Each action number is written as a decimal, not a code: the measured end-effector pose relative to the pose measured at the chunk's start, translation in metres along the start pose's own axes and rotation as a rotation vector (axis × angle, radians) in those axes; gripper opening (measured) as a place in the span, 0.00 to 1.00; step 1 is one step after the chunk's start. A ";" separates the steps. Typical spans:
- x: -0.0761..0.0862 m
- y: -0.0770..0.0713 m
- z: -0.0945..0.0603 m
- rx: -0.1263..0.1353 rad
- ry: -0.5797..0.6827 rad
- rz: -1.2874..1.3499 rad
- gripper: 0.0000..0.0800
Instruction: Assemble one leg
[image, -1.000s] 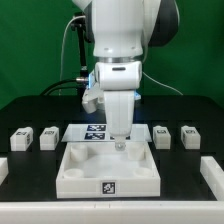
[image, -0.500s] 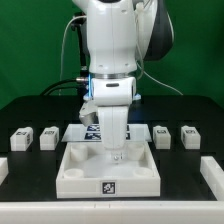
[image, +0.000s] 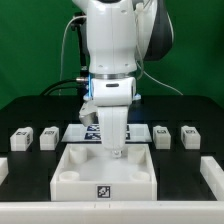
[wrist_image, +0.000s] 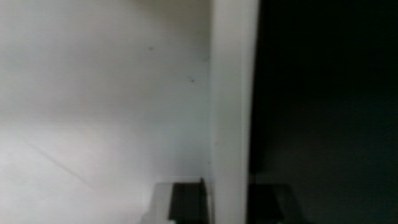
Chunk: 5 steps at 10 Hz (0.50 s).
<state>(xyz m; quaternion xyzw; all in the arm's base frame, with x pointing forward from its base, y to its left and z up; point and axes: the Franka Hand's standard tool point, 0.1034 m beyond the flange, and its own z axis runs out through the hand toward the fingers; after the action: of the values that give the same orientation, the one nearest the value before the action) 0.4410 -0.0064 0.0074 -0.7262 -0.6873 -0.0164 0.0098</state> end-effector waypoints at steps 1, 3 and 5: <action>0.000 0.000 0.000 0.000 0.000 0.000 0.07; 0.000 0.000 0.000 0.000 0.000 0.000 0.07; 0.000 0.000 0.000 0.000 0.000 0.000 0.07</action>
Offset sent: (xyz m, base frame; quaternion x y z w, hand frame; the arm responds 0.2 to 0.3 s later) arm 0.0000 0.0000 0.0000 0.0000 0.0000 0.0000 1.0000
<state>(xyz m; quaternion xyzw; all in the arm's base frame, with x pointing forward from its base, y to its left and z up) 0.4410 -0.0066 0.0074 -0.7262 -0.6872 -0.0164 0.0097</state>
